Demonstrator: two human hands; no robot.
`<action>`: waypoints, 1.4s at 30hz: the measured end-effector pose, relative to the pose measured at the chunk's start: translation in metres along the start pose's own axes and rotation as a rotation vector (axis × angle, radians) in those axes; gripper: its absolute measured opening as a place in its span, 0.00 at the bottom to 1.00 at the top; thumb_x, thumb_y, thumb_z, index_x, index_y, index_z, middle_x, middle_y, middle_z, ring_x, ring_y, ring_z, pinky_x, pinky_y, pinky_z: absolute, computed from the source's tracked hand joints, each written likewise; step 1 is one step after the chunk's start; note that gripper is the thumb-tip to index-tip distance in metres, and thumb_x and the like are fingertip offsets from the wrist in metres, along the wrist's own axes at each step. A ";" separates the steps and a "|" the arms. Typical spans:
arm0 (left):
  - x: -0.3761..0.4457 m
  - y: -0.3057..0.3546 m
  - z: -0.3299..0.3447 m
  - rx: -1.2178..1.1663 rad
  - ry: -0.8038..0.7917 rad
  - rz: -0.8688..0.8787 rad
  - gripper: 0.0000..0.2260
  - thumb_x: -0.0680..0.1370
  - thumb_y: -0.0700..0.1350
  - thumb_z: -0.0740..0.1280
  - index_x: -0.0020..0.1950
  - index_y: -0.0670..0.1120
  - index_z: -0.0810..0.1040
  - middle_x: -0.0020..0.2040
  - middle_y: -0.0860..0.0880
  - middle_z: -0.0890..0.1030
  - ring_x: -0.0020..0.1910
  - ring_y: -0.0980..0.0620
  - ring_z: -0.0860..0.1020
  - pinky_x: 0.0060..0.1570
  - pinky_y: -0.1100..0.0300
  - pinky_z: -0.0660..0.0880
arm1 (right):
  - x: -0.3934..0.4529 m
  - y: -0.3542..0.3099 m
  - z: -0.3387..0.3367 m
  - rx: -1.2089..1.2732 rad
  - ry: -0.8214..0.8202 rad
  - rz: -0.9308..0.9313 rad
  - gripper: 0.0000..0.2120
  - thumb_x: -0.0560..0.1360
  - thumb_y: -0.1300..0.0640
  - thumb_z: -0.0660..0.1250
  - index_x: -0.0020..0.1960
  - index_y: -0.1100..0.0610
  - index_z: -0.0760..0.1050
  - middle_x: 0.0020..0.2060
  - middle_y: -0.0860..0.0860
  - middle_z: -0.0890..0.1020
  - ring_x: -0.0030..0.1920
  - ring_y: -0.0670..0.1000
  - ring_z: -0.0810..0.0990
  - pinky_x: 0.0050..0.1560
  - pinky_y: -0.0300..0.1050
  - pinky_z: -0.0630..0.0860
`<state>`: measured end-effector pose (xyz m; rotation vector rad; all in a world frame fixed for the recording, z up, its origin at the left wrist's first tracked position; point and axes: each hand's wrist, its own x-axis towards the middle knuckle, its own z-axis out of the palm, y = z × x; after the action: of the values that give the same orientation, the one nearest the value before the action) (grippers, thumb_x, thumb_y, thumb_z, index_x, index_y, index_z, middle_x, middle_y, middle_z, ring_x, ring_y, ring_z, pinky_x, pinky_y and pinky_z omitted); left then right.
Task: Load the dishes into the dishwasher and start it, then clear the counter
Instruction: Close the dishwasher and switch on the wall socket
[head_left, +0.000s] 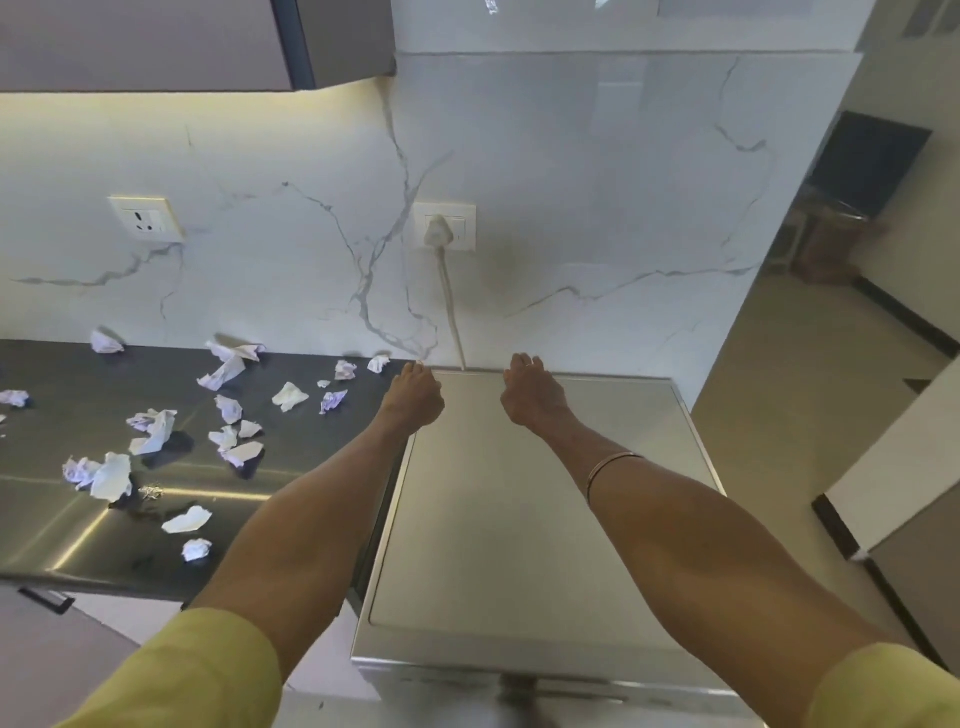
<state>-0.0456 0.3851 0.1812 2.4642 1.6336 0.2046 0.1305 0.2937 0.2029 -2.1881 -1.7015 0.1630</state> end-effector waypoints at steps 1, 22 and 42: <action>-0.011 0.003 -0.001 0.001 -0.008 0.008 0.18 0.81 0.41 0.56 0.69 0.35 0.68 0.70 0.38 0.70 0.71 0.40 0.65 0.68 0.47 0.64 | -0.011 -0.002 0.000 -0.010 -0.002 0.008 0.19 0.82 0.58 0.53 0.71 0.64 0.64 0.67 0.58 0.69 0.68 0.59 0.69 0.63 0.54 0.71; -0.233 -0.022 0.065 -0.038 -0.205 0.108 0.15 0.80 0.39 0.56 0.61 0.32 0.74 0.63 0.35 0.74 0.65 0.39 0.70 0.66 0.47 0.69 | -0.243 -0.013 0.053 -0.044 -0.125 0.129 0.18 0.83 0.56 0.52 0.69 0.63 0.65 0.66 0.57 0.71 0.66 0.60 0.70 0.61 0.54 0.71; -0.342 -0.038 0.152 0.024 -0.225 0.115 0.44 0.73 0.45 0.74 0.80 0.41 0.49 0.80 0.41 0.51 0.79 0.41 0.48 0.77 0.48 0.51 | -0.345 0.032 0.105 -0.104 -0.124 0.069 0.17 0.82 0.59 0.52 0.67 0.65 0.67 0.64 0.60 0.72 0.63 0.60 0.71 0.63 0.53 0.68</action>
<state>-0.1804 0.0731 0.0187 2.4950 1.4130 -0.0758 0.0353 -0.0206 0.0492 -2.3596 -1.7364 0.2377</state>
